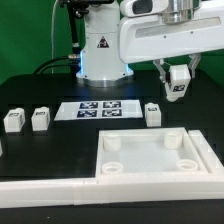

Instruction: Assemble one leg

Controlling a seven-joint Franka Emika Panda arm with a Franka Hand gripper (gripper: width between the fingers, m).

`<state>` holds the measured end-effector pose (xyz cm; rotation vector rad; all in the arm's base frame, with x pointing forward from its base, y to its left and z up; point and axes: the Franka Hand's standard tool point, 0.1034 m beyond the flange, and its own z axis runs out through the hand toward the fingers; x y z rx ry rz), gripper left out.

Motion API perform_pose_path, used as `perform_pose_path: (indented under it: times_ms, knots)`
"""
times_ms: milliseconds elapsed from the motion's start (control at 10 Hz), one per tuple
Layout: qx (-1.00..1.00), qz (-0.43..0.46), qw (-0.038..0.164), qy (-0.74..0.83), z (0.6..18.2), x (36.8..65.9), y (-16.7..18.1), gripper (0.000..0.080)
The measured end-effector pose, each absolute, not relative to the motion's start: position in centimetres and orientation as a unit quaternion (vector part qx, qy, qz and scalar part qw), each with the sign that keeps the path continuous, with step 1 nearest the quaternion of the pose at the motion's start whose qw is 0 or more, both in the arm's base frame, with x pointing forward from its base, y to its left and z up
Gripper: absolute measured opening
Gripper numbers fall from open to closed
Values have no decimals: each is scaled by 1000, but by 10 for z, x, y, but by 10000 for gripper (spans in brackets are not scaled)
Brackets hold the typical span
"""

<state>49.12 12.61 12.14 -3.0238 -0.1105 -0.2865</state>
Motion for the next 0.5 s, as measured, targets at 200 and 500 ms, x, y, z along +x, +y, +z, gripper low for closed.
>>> perform_pose_path:
  times_ms: [200,500]
  knots:
    - [-986,-148,44,-55,146,516,107,291]
    - [-953,-295,33,-60,193,579,79,292]
